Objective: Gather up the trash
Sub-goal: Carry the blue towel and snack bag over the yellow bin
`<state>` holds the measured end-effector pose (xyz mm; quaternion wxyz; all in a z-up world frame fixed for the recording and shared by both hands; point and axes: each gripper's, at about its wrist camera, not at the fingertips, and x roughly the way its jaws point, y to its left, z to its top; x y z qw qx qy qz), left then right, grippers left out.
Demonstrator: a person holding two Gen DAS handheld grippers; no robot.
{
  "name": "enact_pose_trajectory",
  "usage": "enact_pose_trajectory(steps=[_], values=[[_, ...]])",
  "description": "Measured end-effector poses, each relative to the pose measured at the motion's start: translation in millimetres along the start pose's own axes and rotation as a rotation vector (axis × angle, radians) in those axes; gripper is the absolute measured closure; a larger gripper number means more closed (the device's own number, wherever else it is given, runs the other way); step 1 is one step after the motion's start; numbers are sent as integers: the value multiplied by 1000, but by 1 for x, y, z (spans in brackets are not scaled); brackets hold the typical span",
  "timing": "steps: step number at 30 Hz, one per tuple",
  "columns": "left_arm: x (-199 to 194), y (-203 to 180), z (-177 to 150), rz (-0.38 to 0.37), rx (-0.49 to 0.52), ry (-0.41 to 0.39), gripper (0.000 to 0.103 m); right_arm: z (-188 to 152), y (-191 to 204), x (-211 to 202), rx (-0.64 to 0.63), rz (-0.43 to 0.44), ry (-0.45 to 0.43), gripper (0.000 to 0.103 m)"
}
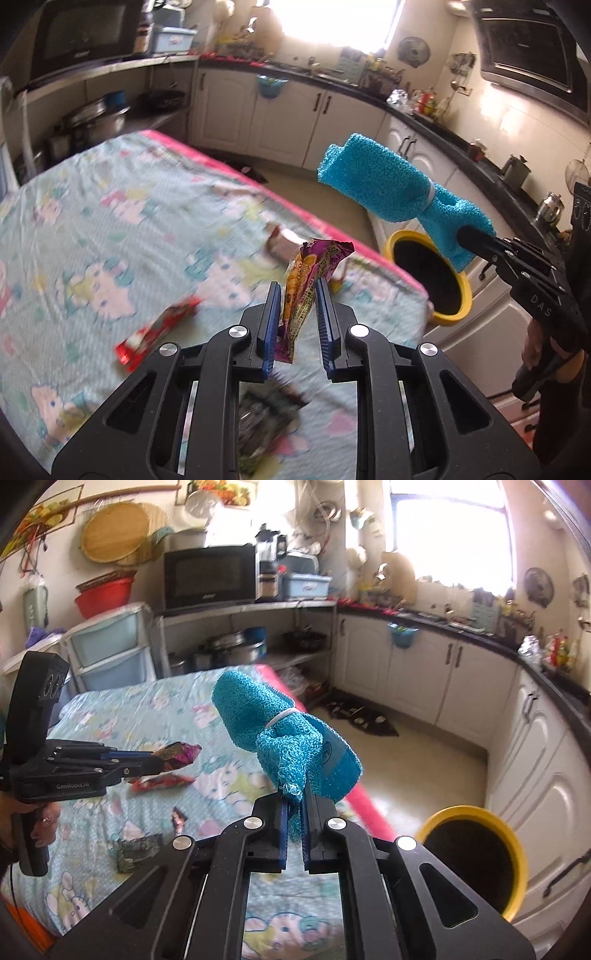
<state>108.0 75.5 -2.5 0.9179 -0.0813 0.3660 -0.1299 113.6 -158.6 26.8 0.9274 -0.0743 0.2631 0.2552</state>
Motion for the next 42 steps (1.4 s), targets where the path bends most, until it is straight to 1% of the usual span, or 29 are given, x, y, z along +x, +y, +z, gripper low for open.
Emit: enact_pose_trajectory(steps=[11,19,27,35,42], values=[[39,-82,34,-116,105,-18,89,1,-61,-41,83,-159,-58,97],[71,-133,49,-192,144,-12,89,-13,-106,-60,157,-257,-62,97],[109,-176,54,-236,168,19,89,-35,-140,-64,221,-312,-35,97],[148,-204,53,-259,187,66,89,-58,-173,-61,271,-367,8,97],[180,-222,46,-271,207,109,89,-84,-201,-47,329,-402,71,97]])
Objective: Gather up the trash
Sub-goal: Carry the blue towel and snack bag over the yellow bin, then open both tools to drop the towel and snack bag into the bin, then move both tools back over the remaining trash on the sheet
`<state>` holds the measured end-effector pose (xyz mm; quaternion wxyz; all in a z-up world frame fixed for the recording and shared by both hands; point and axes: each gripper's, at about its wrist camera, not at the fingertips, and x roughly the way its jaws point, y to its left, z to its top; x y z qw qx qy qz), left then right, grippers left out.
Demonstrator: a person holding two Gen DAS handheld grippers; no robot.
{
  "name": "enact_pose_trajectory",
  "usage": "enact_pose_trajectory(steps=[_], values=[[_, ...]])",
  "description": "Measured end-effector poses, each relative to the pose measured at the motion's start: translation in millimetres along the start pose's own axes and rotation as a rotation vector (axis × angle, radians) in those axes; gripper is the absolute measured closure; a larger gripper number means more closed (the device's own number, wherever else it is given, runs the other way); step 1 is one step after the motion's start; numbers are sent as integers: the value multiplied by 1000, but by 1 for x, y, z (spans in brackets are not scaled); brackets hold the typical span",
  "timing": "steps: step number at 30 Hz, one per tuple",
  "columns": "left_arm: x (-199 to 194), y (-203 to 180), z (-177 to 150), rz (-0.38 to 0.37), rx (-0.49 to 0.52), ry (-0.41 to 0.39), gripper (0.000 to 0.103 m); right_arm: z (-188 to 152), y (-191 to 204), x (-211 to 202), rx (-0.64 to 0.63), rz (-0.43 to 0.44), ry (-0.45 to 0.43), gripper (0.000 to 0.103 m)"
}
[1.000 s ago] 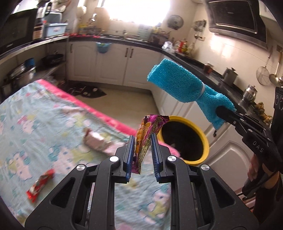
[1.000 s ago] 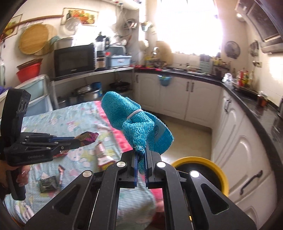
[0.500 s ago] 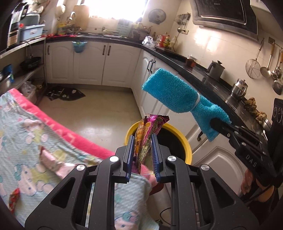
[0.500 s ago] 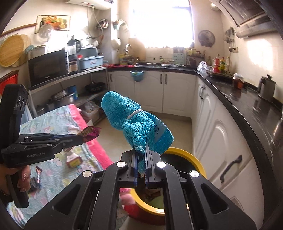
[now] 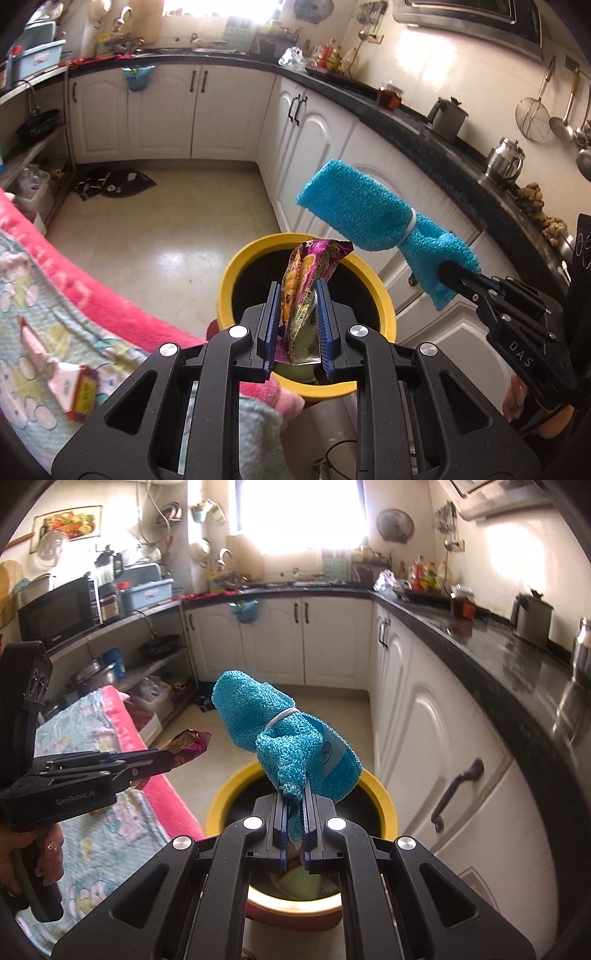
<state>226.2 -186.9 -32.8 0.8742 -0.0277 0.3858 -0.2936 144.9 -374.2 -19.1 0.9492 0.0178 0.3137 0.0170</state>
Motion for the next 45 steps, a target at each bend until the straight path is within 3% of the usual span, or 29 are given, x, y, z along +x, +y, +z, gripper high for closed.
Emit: enact_pose_trajectory(steps=[17,20,23,28,40,45], values=[[77,-5,-13,21,34,128,89,-30,-34,63,93,-19,155,97],[84,-4,-14,24,31,140,88,-33,-36,70,102,-20,172,92],[86,-3,-15,33,29,143,78,-35,-40,75,120,-22,186,85],[79,1,-17,58,32,138,53,-34,-42,74,127,-28,181,75],[35,22,-18,129,13,78,13,-25,-22,51,91,-13,116,53],[15,29,-17,152,-13,52,11,-19,-12,38,70,-11,85,44]])
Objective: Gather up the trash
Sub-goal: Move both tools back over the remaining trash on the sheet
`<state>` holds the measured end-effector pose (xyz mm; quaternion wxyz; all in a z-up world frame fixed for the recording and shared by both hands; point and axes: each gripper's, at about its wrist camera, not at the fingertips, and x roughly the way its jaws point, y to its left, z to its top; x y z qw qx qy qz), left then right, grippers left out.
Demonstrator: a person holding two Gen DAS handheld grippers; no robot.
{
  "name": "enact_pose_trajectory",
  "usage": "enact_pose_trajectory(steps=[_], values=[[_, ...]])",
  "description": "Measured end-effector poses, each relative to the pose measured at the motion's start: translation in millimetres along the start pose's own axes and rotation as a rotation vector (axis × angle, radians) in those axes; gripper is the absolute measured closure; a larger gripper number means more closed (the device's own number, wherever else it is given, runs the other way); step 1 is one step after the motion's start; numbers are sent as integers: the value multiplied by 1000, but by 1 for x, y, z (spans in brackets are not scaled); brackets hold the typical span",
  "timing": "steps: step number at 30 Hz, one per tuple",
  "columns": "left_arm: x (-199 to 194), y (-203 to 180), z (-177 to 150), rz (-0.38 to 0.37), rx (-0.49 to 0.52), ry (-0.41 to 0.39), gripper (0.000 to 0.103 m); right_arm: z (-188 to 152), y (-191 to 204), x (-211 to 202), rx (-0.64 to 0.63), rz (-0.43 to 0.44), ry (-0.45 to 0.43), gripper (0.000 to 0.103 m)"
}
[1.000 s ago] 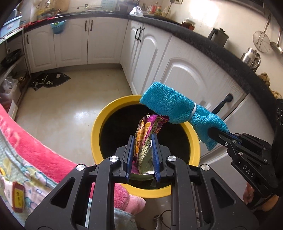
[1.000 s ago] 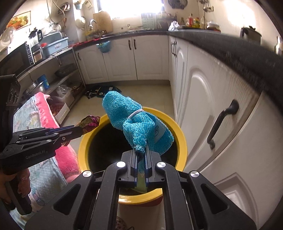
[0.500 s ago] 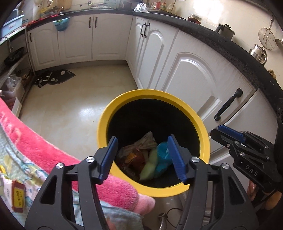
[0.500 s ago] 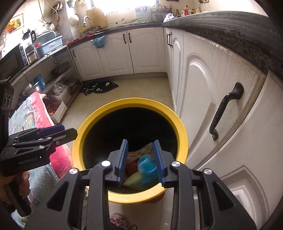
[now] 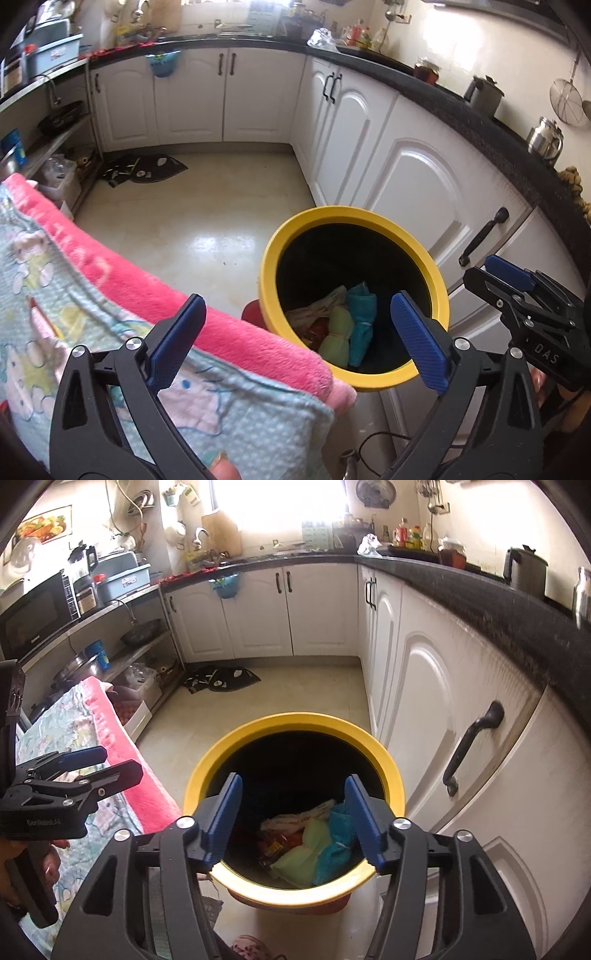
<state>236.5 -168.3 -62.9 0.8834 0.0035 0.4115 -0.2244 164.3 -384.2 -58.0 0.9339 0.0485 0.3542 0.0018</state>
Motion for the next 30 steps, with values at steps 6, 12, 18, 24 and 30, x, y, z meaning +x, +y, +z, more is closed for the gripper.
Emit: enact_pose_trajectory(steps=[6,12,18,24,30], values=[[-25,10,-1,15,-32,-35,11,4,10,-17,-13,8,-43,36],[-54,24,-4,49,-53,-72,11,10,24,-34,-31,32,-81,35],[-92,48,-5,89,-93,-134,11,14,44,-49,-61,70,-111,35],[-130,76,-12,134,-138,-189,11,18,74,-63,-106,124,-145,28],[-162,106,-26,178,-193,-228,11,19,107,-74,-155,178,-166,27]])
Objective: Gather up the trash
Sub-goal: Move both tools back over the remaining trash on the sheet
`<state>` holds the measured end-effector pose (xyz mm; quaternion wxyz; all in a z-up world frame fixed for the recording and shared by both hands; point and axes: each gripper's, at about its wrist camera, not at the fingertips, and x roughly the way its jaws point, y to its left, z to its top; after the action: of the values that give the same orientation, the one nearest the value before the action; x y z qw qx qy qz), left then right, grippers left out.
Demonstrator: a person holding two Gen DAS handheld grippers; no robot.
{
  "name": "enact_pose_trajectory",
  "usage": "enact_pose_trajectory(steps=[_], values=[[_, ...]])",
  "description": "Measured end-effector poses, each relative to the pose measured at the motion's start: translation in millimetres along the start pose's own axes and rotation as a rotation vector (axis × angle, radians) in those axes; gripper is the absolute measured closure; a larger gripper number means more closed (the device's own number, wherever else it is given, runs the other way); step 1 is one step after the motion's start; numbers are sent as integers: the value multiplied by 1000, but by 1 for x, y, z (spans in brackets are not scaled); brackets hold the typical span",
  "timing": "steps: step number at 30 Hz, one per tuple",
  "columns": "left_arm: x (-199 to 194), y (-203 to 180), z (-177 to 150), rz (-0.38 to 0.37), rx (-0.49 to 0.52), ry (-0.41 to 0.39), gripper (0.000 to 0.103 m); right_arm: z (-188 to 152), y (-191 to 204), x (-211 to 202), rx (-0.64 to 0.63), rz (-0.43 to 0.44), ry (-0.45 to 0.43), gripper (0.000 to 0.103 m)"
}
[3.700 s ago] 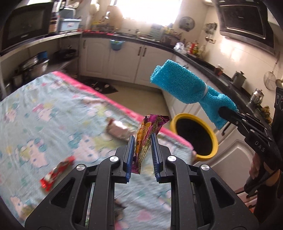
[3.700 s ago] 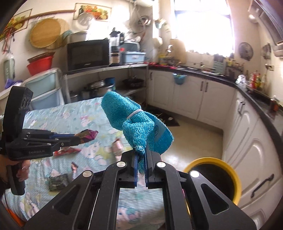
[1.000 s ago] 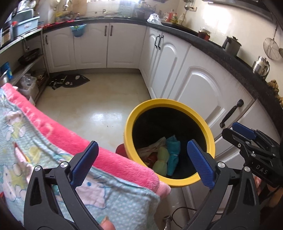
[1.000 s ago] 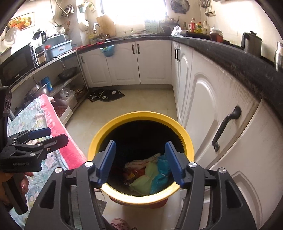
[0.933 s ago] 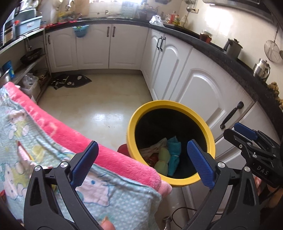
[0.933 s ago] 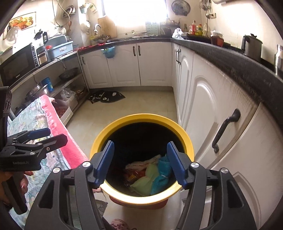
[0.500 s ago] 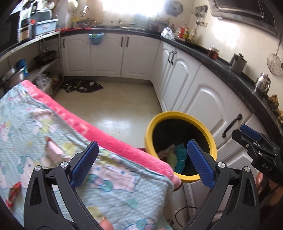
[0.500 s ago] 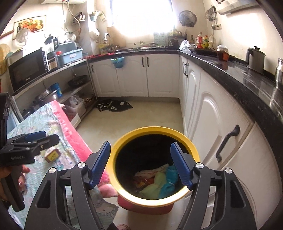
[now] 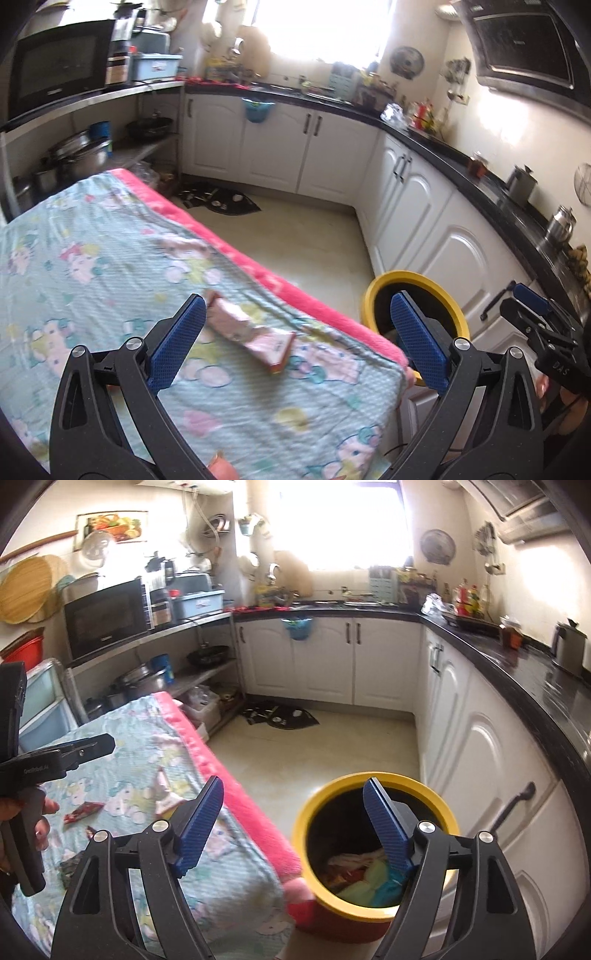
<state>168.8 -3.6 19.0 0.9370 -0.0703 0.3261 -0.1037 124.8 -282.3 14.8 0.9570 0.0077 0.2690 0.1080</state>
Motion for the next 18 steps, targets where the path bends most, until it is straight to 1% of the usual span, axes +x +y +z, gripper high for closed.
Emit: enact_pose_trajectory(steps=[11,18], values=[[-41,64,-11,96,-76,-48,11,5,67,0,-81,132,4,27],[-54,97,-26,165,-107,-38,11,-2,114,10,-134,230,37,27]])
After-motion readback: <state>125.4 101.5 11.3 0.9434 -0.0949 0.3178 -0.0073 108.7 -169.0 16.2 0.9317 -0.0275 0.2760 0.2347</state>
